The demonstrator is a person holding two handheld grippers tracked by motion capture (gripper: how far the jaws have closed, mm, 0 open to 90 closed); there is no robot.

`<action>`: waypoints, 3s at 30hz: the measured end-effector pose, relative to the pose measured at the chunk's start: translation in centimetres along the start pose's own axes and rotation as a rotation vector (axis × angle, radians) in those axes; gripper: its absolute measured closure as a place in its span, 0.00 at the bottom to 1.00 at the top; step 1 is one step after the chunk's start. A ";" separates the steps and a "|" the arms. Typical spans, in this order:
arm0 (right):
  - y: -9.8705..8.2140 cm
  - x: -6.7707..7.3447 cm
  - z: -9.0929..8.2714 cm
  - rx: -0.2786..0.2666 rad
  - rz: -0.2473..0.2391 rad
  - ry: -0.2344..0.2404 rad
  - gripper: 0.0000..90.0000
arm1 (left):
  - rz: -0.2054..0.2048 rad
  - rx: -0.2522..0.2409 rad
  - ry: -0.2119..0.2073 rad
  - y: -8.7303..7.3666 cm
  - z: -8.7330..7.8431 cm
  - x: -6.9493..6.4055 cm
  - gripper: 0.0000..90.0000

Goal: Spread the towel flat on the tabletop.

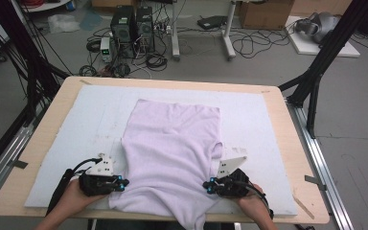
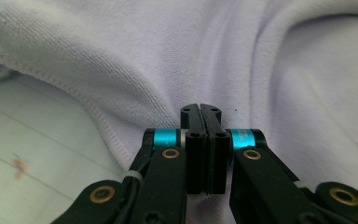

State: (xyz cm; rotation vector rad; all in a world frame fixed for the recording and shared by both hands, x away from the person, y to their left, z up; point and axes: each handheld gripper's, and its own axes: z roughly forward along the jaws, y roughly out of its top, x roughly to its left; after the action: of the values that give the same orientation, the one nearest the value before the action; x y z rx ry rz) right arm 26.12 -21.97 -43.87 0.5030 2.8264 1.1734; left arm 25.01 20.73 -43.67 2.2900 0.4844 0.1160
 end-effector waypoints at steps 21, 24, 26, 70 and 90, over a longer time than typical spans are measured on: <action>-0.7 -2.2 -1.3 -0.008 0.047 -0.125 0.82 | -0.037 -0.029 0.066 1.5 1.8 3.2 0.83; -1.2 -2.5 -1.2 -0.007 0.075 -0.125 0.83 | -0.035 -0.023 0.072 1.5 1.7 3.1 0.89; -1.1 -2.5 -1.2 0.000 0.074 -0.110 0.92 | -0.036 -0.023 0.069 1.5 1.7 3.1 0.94; -0.1 0.8 -1.8 -0.023 -0.036 -0.002 0.96 | 0.006 -0.017 0.024 -0.4 -2.1 -0.5 0.91; 0.0 0.9 0.3 -0.001 -0.022 0.068 0.96 | 0.016 0.019 -0.001 -0.1 -0.6 -0.5 0.97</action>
State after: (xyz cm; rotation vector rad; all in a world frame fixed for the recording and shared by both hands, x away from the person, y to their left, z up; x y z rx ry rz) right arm 25.35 -21.50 -43.96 0.4390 2.8807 1.2104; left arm 24.33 21.00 -43.32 2.3130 0.4679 0.1184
